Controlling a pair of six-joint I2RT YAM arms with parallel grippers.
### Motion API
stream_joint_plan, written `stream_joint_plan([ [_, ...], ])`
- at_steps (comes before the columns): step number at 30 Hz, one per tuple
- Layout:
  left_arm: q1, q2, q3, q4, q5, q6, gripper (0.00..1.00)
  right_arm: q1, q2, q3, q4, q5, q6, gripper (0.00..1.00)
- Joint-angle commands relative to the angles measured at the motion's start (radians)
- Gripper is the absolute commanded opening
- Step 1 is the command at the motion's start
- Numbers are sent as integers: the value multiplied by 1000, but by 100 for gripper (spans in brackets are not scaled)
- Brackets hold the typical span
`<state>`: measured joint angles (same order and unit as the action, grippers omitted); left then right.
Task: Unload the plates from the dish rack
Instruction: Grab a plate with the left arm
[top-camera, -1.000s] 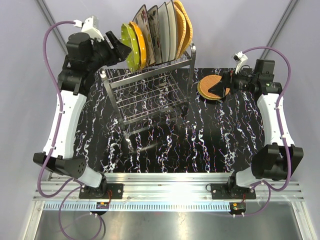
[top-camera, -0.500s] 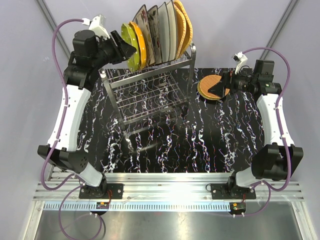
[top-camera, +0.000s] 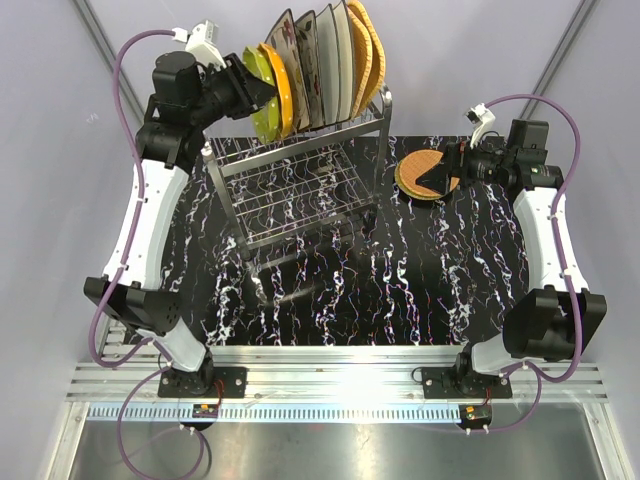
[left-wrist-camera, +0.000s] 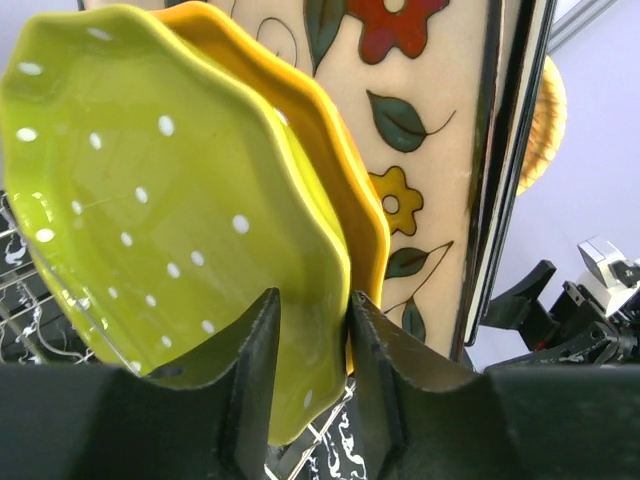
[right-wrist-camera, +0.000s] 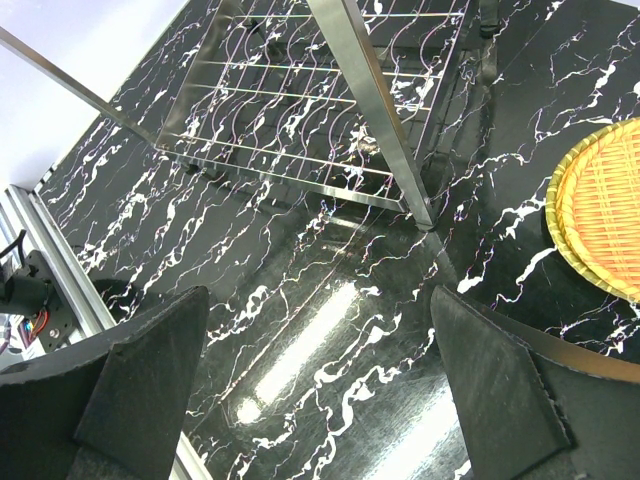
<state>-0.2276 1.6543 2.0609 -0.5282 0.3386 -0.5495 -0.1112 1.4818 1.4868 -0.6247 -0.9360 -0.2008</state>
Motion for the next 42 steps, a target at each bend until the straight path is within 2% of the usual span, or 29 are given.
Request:
stream_joint_plan([
  [1, 5, 22, 42, 60, 22, -7, 33, 8, -38, 10, 31, -9, 15, 100],
  [5, 7, 29, 45, 83, 43, -18, 19, 8, -41, 9, 29, -9, 15, 100],
  [7, 7, 25, 45, 97, 51, -23, 9, 7, -40, 10, 29, -9, 17, 100],
  [10, 8, 12, 42, 126, 54, -35, 0, 7, -41, 15, 31, -11, 20, 100],
  [20, 66, -31, 50, 342, 96, -196, 0, 8, -51, 23, 37, -23, 46, 100],
  [29, 89, 1, 130, 355, 128, -259, 0, 8, -55, 21, 43, -27, 57, 100],
  [37, 93, -8, 96, 410, 139, -323, 0, 8, -54, 21, 51, -29, 69, 100],
  [42, 103, -5, 113, 462, 99, -397, 0, 7, -55, 33, 46, -41, 69, 100],
])
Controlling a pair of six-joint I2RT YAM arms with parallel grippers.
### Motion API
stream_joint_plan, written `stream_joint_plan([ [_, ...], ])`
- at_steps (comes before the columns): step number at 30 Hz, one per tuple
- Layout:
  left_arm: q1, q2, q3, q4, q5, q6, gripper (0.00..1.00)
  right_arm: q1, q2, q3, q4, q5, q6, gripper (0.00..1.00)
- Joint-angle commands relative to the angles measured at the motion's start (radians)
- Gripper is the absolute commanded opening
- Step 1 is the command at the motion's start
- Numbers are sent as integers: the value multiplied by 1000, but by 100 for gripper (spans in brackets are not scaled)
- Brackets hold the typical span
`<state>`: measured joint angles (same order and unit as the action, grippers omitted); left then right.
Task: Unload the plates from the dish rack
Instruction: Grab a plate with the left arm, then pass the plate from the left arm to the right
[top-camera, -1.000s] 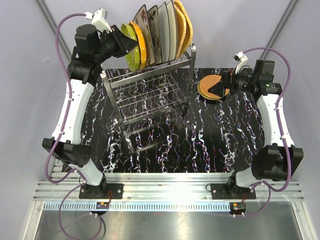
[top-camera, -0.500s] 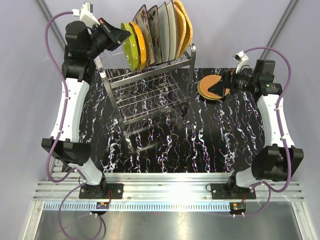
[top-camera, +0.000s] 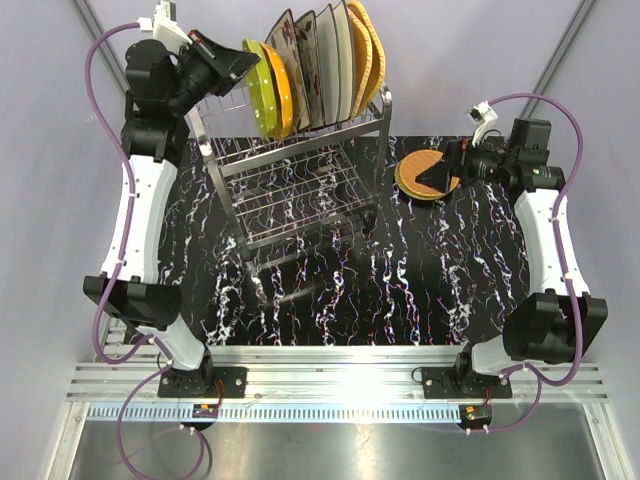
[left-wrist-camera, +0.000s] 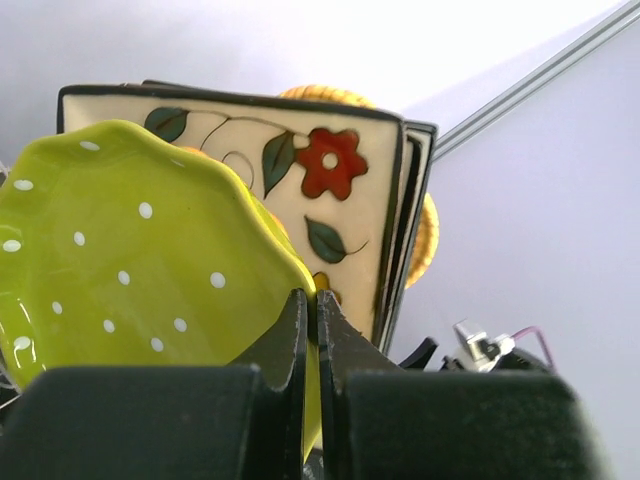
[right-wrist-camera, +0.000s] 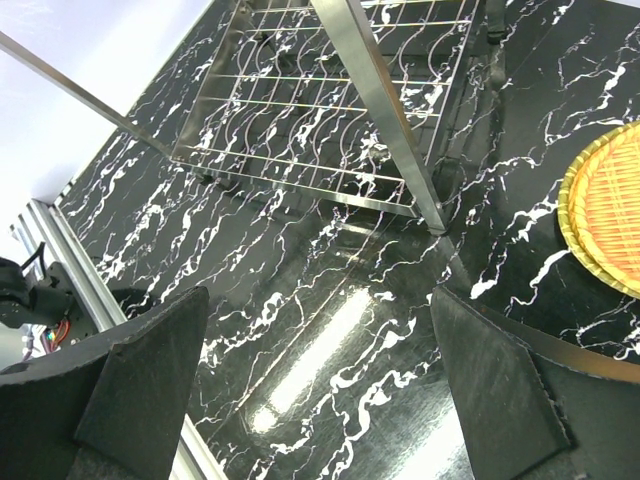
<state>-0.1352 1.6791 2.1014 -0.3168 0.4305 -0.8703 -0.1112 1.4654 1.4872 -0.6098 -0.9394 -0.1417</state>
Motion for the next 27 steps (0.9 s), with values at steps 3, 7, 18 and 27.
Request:
stream_joint_plan([
  [3, 17, -24, 84, 280, -18, -111, 0, 8, -42, 35, 31, -42, 13, 100],
  [7, 26, -6, 108, 301, -38, -160, 0, 7, -42, 41, 39, -64, 24, 100],
  [18, 28, 1, 149, 314, -68, -228, 0, 42, -34, 111, 25, -125, 34, 100],
  [27, 29, -68, 114, 314, -108, -245, 0, 223, -7, 295, -4, -93, 14, 99],
])
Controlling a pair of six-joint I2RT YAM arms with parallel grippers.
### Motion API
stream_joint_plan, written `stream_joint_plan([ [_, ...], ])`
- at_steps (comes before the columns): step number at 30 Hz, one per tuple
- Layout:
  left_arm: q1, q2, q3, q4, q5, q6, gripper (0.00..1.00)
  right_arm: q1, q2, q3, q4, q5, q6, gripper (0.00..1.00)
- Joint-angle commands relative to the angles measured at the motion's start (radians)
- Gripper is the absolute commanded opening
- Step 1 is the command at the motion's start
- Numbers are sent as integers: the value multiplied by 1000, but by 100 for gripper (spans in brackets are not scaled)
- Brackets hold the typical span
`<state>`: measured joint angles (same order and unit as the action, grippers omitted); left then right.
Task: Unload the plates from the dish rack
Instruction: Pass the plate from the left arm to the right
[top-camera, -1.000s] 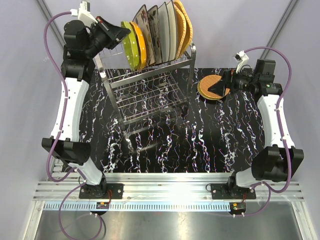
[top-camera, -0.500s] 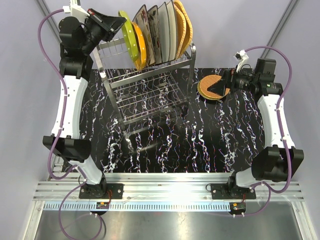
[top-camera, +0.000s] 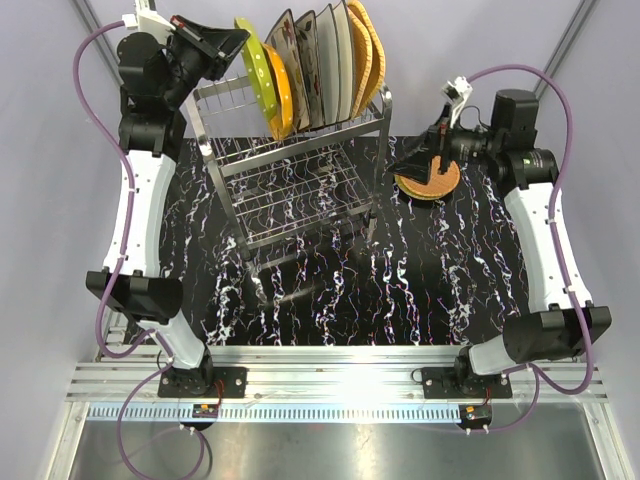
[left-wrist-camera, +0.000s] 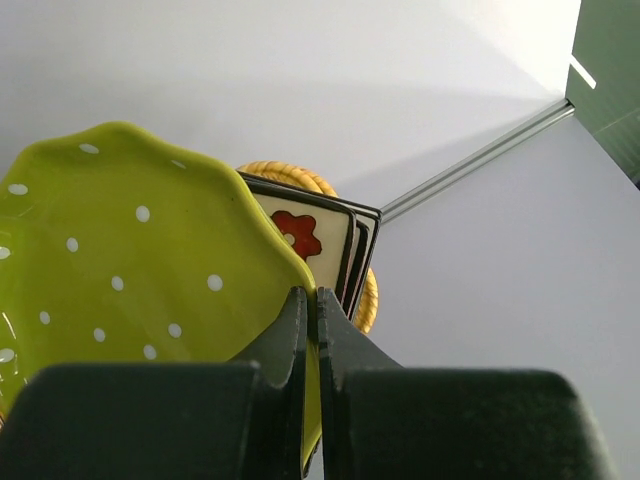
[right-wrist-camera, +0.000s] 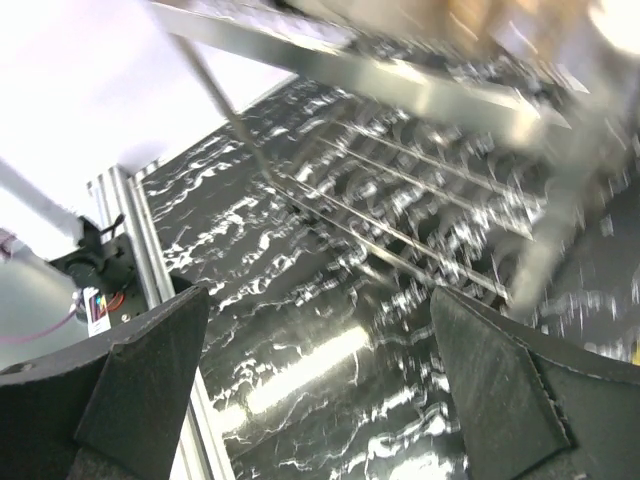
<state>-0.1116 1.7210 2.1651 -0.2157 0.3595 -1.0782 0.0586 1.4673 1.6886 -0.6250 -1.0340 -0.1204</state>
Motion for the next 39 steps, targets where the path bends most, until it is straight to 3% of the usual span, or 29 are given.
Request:
stream_joint_plan([
  [1, 4, -118, 45, 213, -40, -40, 0, 70, 8, 136, 5, 29, -5, 99],
  [15, 6, -199, -50, 259, -42, -103, 0, 434, 177, 471, 11, 435, -51, 96],
  [24, 6, -253, -120, 266, -51, -127, 0, 667, 234, 497, 247, 894, -76, 100],
  [28, 4, -267, -140, 274, -59, -135, 0, 757, 260, 493, 342, 1027, -113, 100],
  [39, 4, -285, -183, 279, -65, -146, 0, 834, 468, 756, 344, 1233, -71, 100],
])
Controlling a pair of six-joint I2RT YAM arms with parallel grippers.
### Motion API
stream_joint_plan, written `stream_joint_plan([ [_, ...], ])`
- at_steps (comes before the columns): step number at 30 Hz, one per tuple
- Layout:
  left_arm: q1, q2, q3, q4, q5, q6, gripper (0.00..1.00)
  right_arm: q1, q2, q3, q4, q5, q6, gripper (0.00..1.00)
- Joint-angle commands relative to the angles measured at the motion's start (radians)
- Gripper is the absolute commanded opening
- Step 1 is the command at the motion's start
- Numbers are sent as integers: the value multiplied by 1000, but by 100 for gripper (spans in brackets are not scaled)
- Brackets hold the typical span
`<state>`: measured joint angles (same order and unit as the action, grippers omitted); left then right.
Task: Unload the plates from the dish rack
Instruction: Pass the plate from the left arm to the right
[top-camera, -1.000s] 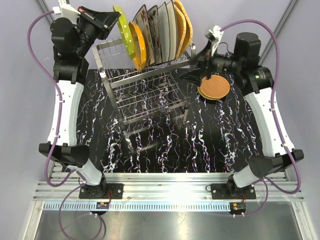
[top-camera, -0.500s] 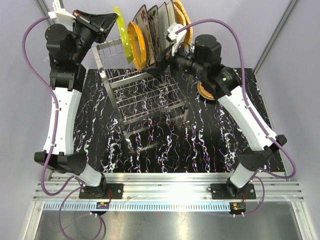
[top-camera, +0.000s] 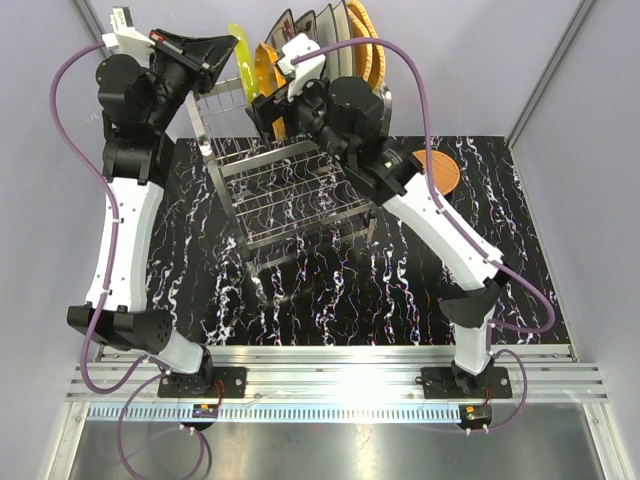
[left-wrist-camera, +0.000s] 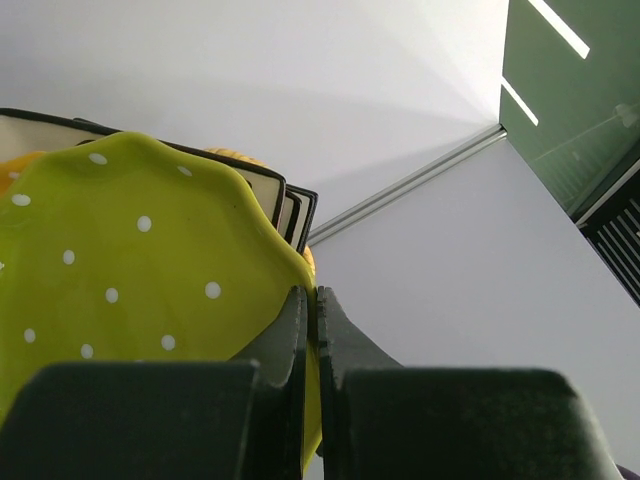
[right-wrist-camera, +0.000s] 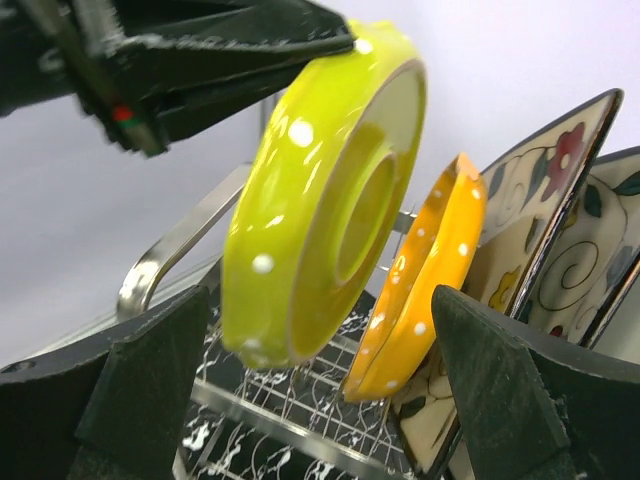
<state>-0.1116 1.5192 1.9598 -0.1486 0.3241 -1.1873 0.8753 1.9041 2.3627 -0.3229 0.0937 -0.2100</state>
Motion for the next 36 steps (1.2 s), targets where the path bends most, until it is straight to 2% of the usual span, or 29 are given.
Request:
stream_joint_plan([
  [1, 4, -85, 21, 211, -30, -35, 0, 24, 41, 84, 54, 115, 14, 100],
  [11, 4, -93, 4, 215, -40, -40, 0, 57, 121, 121, 136, 230, -37, 99],
  [16, 4, -103, -24, 224, -46, -44, 0, 60, 159, 127, 203, 268, -77, 93],
  [20, 6, -111, -42, 231, -54, -49, 0, 60, 179, 130, 243, 287, -103, 85],
  [30, 6, -125, -70, 247, -56, -58, 0, 60, 179, 106, 314, 288, -127, 59],
  [36, 4, -129, -87, 257, -53, -71, 0, 60, 199, 132, 361, 278, -166, 39],
])
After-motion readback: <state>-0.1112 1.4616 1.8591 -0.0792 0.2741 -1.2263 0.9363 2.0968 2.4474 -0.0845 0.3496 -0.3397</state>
